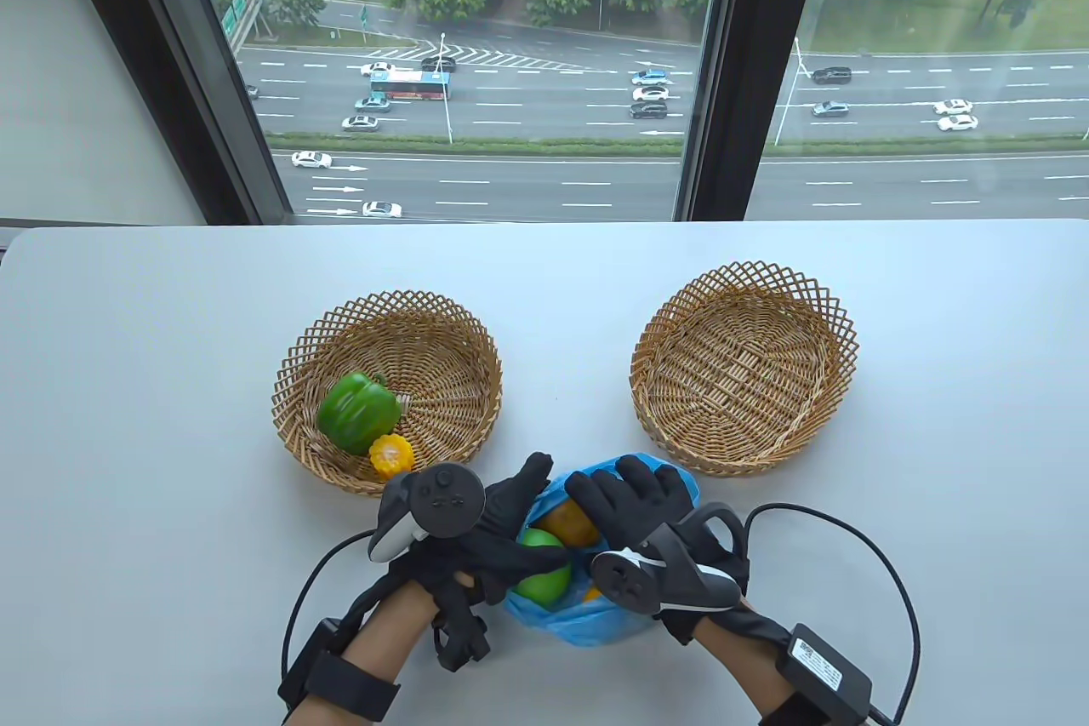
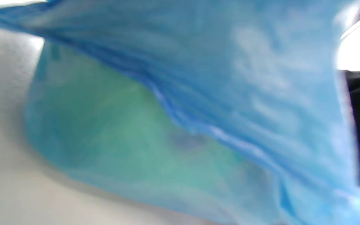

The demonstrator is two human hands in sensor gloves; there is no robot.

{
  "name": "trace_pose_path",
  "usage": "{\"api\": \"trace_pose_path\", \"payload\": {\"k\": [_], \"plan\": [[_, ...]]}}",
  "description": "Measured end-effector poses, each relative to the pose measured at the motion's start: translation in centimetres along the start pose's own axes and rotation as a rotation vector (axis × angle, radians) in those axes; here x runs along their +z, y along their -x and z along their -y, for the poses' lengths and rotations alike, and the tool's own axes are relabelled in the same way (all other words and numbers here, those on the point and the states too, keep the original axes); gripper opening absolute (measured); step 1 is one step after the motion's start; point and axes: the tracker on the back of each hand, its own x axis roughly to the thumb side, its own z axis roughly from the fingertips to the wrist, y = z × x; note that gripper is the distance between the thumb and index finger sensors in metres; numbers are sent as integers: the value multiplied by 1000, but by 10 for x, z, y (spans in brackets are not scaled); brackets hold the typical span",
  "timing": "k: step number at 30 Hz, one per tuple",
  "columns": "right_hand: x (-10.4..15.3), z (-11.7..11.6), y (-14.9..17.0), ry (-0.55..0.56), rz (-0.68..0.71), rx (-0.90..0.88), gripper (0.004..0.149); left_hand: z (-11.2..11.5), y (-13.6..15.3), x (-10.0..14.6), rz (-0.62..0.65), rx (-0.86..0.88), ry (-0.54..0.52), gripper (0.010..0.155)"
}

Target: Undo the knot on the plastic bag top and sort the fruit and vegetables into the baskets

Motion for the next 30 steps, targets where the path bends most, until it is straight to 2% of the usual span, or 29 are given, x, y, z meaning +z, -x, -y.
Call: {"api": "trace_pose_path", "payload": {"k": [4, 13, 18, 22, 24, 30], "plan": [[-3, -3, 3, -51, -14, -40, 94, 1, 1, 0, 12, 38, -2, 104], [-9, -7, 8, -166, -43, -115, 98, 9, -7, -1, 71, -54, 2, 110], [-8, -6, 11, -71, -36, -122, 99, 6, -6, 3, 12, -111, -5, 113], [-5, -4, 12, -28, -35, -90, 99, 1, -7, 9, 41, -166, -143, 104], [-6, -4, 12, -38, -34, -95, 99, 1, -6, 9, 41, -173, -138, 103], [2, 8, 18, 81, -42, -115, 98, 0, -11, 11, 54, -220, -180, 96]]}}
